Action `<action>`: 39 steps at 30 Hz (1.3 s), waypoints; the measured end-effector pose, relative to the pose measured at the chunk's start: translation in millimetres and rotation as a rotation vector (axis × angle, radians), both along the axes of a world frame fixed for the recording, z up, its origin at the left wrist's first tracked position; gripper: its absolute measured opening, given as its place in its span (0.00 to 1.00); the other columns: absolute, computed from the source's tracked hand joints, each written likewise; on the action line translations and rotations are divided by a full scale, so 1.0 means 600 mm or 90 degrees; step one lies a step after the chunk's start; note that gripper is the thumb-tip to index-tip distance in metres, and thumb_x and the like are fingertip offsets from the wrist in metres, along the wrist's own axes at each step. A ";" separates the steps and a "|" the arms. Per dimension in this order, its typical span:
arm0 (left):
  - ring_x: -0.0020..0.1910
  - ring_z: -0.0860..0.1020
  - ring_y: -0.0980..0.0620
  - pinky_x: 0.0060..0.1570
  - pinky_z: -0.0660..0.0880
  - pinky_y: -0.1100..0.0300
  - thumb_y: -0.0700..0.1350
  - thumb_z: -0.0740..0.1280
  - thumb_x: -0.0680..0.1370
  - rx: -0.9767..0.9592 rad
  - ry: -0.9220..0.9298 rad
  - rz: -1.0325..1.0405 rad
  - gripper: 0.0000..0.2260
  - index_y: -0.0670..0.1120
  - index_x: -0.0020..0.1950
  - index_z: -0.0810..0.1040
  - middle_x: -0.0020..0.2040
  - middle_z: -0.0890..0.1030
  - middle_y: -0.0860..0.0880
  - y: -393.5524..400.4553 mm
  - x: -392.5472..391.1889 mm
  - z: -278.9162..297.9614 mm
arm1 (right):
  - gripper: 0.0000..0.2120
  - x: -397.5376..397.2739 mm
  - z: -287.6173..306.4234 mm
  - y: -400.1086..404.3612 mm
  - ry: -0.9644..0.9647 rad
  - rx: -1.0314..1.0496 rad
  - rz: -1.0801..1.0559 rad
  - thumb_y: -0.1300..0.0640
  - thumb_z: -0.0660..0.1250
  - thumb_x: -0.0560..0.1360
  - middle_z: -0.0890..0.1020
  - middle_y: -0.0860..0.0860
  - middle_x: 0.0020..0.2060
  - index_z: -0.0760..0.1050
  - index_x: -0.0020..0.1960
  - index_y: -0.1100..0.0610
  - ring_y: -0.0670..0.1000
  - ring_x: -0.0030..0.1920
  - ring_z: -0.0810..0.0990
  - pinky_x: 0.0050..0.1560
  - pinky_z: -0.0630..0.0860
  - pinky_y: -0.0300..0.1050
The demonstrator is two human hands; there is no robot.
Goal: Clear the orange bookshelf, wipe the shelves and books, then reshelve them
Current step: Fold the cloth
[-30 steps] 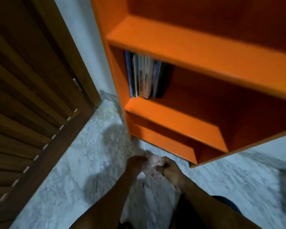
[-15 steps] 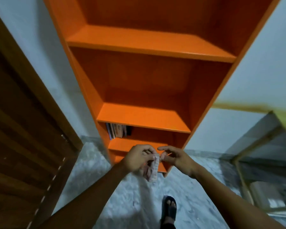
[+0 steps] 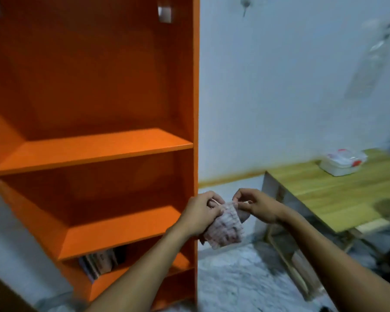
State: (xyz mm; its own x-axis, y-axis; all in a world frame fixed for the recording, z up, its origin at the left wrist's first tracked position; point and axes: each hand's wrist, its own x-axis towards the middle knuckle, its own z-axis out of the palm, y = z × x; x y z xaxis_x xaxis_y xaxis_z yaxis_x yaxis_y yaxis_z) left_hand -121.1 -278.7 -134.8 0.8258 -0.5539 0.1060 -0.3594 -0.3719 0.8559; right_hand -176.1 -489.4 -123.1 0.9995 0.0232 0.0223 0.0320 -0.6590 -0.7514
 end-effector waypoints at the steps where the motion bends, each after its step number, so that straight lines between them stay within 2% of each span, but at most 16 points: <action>1: 0.29 0.73 0.62 0.37 0.71 0.62 0.39 0.71 0.73 -0.020 -0.015 0.011 0.07 0.50 0.47 0.81 0.33 0.78 0.55 -0.028 0.006 0.018 | 0.03 0.007 0.021 -0.020 -0.036 -0.021 -0.026 0.59 0.69 0.78 0.83 0.51 0.41 0.78 0.45 0.55 0.46 0.42 0.79 0.52 0.77 0.55; 4: 0.37 0.77 0.61 0.38 0.72 0.68 0.41 0.70 0.75 -0.080 -0.059 0.047 0.05 0.52 0.47 0.80 0.39 0.80 0.55 -0.111 0.032 0.082 | 0.04 0.041 0.087 -0.077 -0.128 -0.048 -0.103 0.59 0.69 0.78 0.83 0.55 0.39 0.77 0.44 0.54 0.50 0.40 0.79 0.45 0.78 0.55; 6: 0.44 0.79 0.58 0.38 0.71 0.71 0.43 0.68 0.77 -0.101 -0.066 0.074 0.04 0.51 0.49 0.79 0.44 0.82 0.53 -0.162 0.057 0.129 | 0.02 0.073 0.136 -0.113 -0.195 -0.087 -0.140 0.57 0.68 0.78 0.83 0.51 0.40 0.78 0.46 0.54 0.51 0.41 0.81 0.44 0.77 0.48; 9: 0.47 0.79 0.55 0.41 0.73 0.66 0.43 0.66 0.78 -0.129 -0.095 0.098 0.04 0.50 0.51 0.78 0.46 0.81 0.52 -0.234 0.114 0.199 | 0.02 0.132 0.207 -0.170 -0.277 -0.119 -0.175 0.57 0.68 0.78 0.82 0.46 0.41 0.79 0.48 0.55 0.48 0.42 0.80 0.40 0.73 0.37; 12: 0.49 0.79 0.51 0.48 0.77 0.59 0.43 0.65 0.78 -0.149 -0.120 0.120 0.04 0.51 0.51 0.77 0.46 0.81 0.52 -0.301 0.185 0.264 | 0.03 0.207 0.268 -0.233 -0.339 -0.118 -0.186 0.57 0.67 0.79 0.82 0.45 0.42 0.79 0.49 0.55 0.46 0.40 0.79 0.39 0.72 0.37; 15: 0.48 0.81 0.49 0.46 0.82 0.49 0.46 0.66 0.79 -0.187 -0.109 0.123 0.03 0.52 0.51 0.76 0.47 0.81 0.51 -0.359 0.260 0.317 | 0.03 0.289 0.331 -0.289 -0.398 -0.104 -0.185 0.56 0.67 0.79 0.82 0.45 0.43 0.79 0.48 0.53 0.44 0.41 0.80 0.40 0.72 0.37; 18: 0.46 0.82 0.50 0.45 0.83 0.46 0.46 0.66 0.78 -0.218 -0.135 0.151 0.03 0.54 0.50 0.76 0.46 0.81 0.51 -0.411 0.331 0.366 | 0.03 0.366 0.397 -0.341 -0.448 -0.087 -0.183 0.56 0.67 0.79 0.82 0.45 0.43 0.78 0.47 0.51 0.43 0.41 0.80 0.40 0.71 0.35; 24: 0.41 0.81 0.55 0.38 0.79 0.58 0.40 0.65 0.79 -0.252 -0.362 0.255 0.09 0.55 0.46 0.77 0.44 0.82 0.55 -0.463 0.455 0.519 | 0.04 0.499 0.542 -0.407 -0.580 -0.055 -0.127 0.58 0.68 0.77 0.82 0.49 0.39 0.75 0.46 0.50 0.49 0.36 0.79 0.34 0.72 0.35; 26: 0.41 0.80 0.57 0.41 0.78 0.59 0.39 0.66 0.77 -0.239 -0.454 0.276 0.10 0.54 0.44 0.80 0.41 0.82 0.56 -0.461 0.490 0.569 | 0.05 0.534 0.579 -0.417 -0.633 -0.043 -0.103 0.60 0.69 0.76 0.82 0.48 0.39 0.79 0.45 0.50 0.44 0.35 0.78 0.34 0.70 0.29; 29: 0.42 0.81 0.57 0.48 0.79 0.58 0.39 0.69 0.75 -0.215 -0.570 0.299 0.11 0.55 0.43 0.84 0.41 0.84 0.57 -0.450 0.532 0.633 | 0.06 0.579 0.621 -0.420 -0.691 -0.021 -0.066 0.61 0.70 0.76 0.84 0.45 0.40 0.83 0.46 0.51 0.36 0.38 0.78 0.38 0.70 0.26; 32: 0.45 0.82 0.55 0.52 0.79 0.57 0.38 0.69 0.75 -0.206 -0.617 0.326 0.10 0.53 0.44 0.86 0.44 0.85 0.55 -0.444 0.561 0.683 | 0.08 0.613 0.657 -0.412 -0.739 -0.007 -0.038 0.64 0.70 0.76 0.85 0.45 0.43 0.85 0.49 0.53 0.35 0.40 0.78 0.43 0.71 0.25; 35: 0.46 0.82 0.52 0.50 0.78 0.57 0.39 0.68 0.76 -0.186 -0.628 0.375 0.09 0.52 0.46 0.86 0.44 0.85 0.53 -0.442 0.579 0.713 | 0.09 0.639 0.686 -0.402 -0.751 0.004 -0.031 0.63 0.70 0.76 0.85 0.48 0.49 0.86 0.50 0.53 0.39 0.44 0.79 0.48 0.72 0.27; 39: 0.48 0.81 0.47 0.50 0.78 0.54 0.42 0.68 0.76 -0.124 -0.657 0.426 0.09 0.53 0.48 0.86 0.48 0.84 0.49 -0.446 0.595 0.712 | 0.10 0.664 0.696 -0.398 -0.728 -0.045 -0.035 0.62 0.70 0.76 0.84 0.53 0.50 0.86 0.52 0.52 0.50 0.51 0.80 0.53 0.74 0.41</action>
